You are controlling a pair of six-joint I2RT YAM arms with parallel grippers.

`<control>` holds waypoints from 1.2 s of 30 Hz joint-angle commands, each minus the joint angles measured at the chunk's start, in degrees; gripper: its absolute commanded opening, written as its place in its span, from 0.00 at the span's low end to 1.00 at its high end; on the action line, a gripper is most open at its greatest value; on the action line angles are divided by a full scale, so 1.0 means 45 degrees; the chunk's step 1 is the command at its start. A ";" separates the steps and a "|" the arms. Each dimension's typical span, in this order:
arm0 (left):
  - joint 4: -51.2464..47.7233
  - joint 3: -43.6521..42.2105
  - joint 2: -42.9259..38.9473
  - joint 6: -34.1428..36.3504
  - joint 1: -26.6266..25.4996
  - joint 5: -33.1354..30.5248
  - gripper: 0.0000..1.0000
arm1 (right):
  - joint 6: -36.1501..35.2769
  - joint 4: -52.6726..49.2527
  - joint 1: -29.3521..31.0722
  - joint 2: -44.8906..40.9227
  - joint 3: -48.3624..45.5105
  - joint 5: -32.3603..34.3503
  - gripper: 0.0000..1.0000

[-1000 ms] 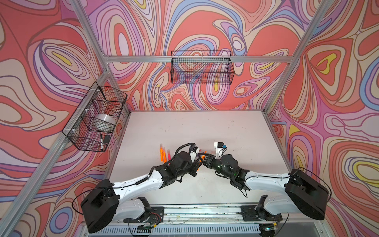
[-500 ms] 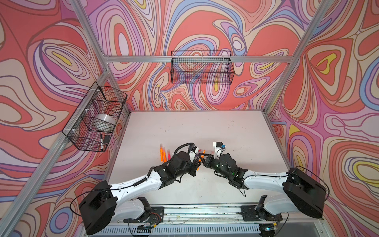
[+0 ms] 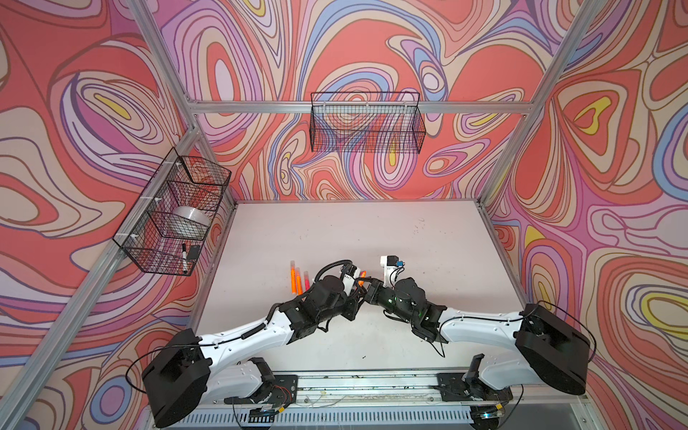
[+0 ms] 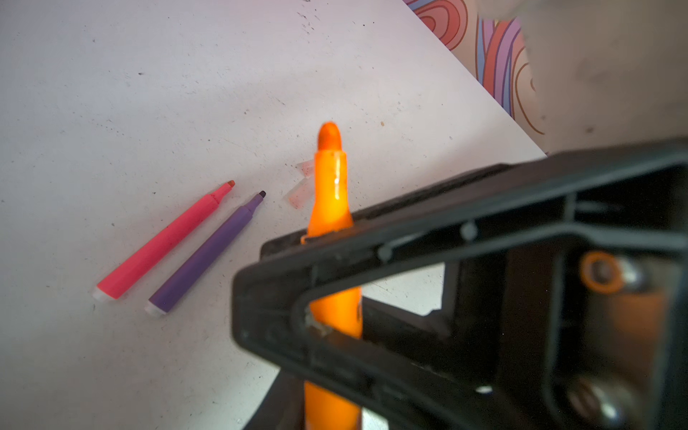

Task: Insert the pens into the pen caps
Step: 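Hold the orange marker upright with the left gripper beside the right gripper, then move the right gripper over the translucent pink caps while the left holds the marker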

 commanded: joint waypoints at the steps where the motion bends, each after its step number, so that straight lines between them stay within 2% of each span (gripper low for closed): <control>1: 0.0357 -0.0025 0.0023 0.0111 -0.0010 -0.0035 0.29 | -0.0175 0.0042 0.0206 0.0235 0.0230 -0.0091 0.00; 12: 0.0372 0.0032 -0.0125 -0.0065 -0.0008 -0.0436 0.22 | -0.0161 0.0172 0.0523 0.0311 0.0221 0.0007 0.00; 14: 0.0348 0.0079 -0.0107 -0.0098 -0.0010 -0.0576 0.17 | -0.0182 0.0252 0.0620 0.0327 0.0186 0.0061 0.00; 17: 0.0366 0.0078 -0.0086 -0.0189 -0.0011 -0.0852 0.05 | -0.0199 0.0450 0.0685 0.0364 0.0091 0.0142 0.00; 19: 0.0349 0.0053 -0.0106 -0.0249 -0.0026 -0.1045 0.00 | -0.0285 0.0488 0.0686 0.0258 -0.0009 0.0317 0.12; 25: 0.0010 -0.0471 -0.0499 -0.0907 -0.0008 -0.2683 0.00 | -0.0759 -0.0689 0.0687 -0.1092 -0.0480 0.1124 0.53; 28: -0.0370 -0.0941 -0.0926 -0.1295 0.0343 -0.3473 0.00 | -0.0919 -0.1471 0.0676 -0.2261 -0.1098 0.2041 0.67; 33: -0.1041 -0.2135 -0.2365 -0.1508 0.2120 -0.2416 0.00 | -0.1223 -0.4231 0.0669 -0.4205 -0.1300 0.3793 0.73; 36: -0.2226 -0.2194 -0.3634 -0.1066 0.2316 -0.2894 0.00 | -0.1462 -0.5706 0.0666 -0.5103 -0.1325 0.4969 0.77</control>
